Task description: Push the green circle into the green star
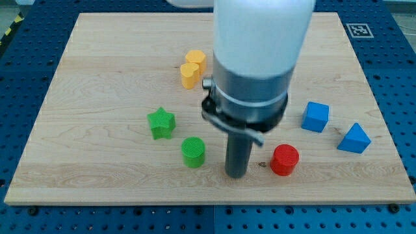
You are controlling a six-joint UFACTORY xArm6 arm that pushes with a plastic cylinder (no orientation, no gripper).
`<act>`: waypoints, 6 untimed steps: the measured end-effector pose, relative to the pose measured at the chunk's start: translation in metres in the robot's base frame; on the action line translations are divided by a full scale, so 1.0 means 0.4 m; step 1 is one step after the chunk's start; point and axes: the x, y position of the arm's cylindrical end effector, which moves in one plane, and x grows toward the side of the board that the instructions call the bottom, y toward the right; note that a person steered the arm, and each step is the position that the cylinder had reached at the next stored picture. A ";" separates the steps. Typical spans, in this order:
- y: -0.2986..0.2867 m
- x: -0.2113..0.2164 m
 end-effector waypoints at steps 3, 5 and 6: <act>-0.110 -0.069; -0.116 -0.127; -0.156 -0.142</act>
